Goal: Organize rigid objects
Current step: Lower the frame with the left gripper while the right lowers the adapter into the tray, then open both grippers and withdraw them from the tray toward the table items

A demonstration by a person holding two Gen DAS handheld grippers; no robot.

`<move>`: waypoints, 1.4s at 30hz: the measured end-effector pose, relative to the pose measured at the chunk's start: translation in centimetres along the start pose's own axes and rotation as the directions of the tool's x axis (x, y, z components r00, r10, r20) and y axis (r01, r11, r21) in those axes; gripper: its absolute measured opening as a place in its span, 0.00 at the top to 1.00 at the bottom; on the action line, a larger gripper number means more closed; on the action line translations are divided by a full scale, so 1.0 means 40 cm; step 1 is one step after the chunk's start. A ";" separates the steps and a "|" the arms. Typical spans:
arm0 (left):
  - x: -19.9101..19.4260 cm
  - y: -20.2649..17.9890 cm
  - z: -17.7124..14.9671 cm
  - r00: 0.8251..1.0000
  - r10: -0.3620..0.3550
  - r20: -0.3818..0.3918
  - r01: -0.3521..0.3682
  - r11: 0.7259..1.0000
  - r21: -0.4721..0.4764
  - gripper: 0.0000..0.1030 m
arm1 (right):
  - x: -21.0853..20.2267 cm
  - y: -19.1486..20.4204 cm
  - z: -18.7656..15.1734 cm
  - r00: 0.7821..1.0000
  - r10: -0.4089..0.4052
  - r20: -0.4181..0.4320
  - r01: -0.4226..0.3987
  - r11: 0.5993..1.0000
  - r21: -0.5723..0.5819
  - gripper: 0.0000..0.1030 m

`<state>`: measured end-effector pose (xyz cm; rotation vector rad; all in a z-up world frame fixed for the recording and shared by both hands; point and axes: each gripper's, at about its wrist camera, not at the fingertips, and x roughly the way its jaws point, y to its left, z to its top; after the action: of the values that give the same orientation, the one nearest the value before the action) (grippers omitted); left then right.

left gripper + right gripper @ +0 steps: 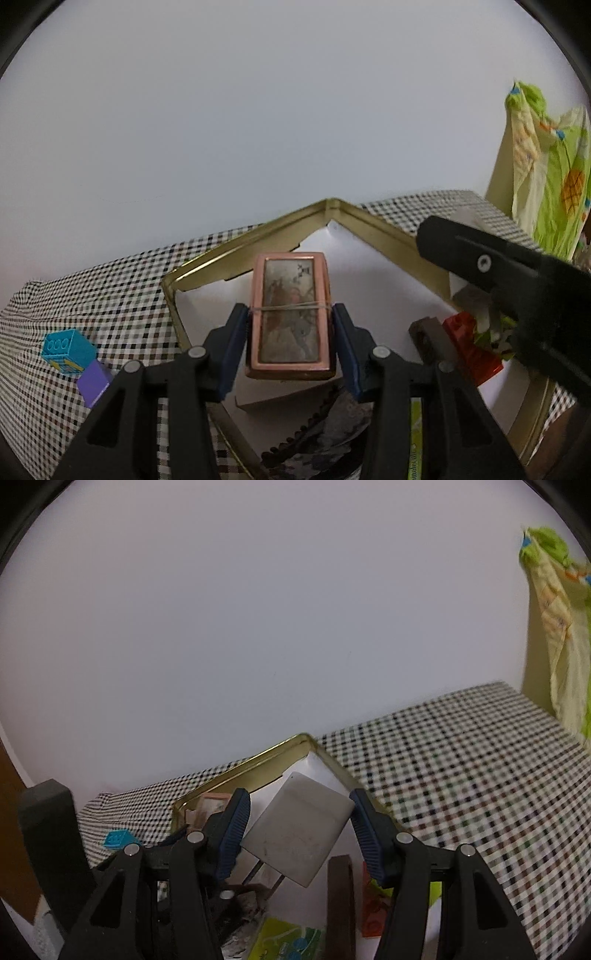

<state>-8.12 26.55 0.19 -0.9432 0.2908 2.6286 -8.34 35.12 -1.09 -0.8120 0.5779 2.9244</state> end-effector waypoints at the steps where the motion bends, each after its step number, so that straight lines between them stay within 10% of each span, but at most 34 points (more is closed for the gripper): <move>1: 0.005 -0.002 0.001 1.000 0.004 -0.012 -0.004 1.000 0.007 0.56 | 0.006 0.002 -0.005 1.000 0.004 -0.007 -0.004 1.000 0.002 0.43; 5: 0.014 -0.017 0.009 0.998 0.002 -0.063 -0.001 1.000 0.009 0.53 | 0.008 -0.005 -0.020 0.998 0.032 -0.047 -0.030 0.999 0.029 0.42; 8: -0.009 -0.021 0.017 1.000 0.008 -0.030 -0.008 1.000 0.006 0.10 | 0.027 -0.037 -0.010 0.997 0.051 -0.065 -0.047 0.997 0.063 0.36; 10: -0.023 -0.019 0.018 1.000 0.017 0.006 -0.017 1.000 0.008 0.01 | 0.021 -0.041 -0.021 0.996 0.067 -0.066 -0.061 0.994 0.089 0.27; 28: -0.048 0.003 -0.001 0.995 0.062 0.082 -0.059 0.998 -0.032 0.01 | 0.011 -0.057 0.008 0.998 0.057 -0.013 -0.054 0.985 0.161 0.26; 42: -0.105 0.099 -0.037 0.971 0.167 0.172 -0.145 0.980 -0.133 0.01 | -0.119 0.041 -0.026 0.937 -0.128 0.324 0.140 0.990 -0.013 0.20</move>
<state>-5.71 21.44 2.06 -0.7344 0.1694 2.8813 -3.97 33.46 1.06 -0.3425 0.4248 2.8579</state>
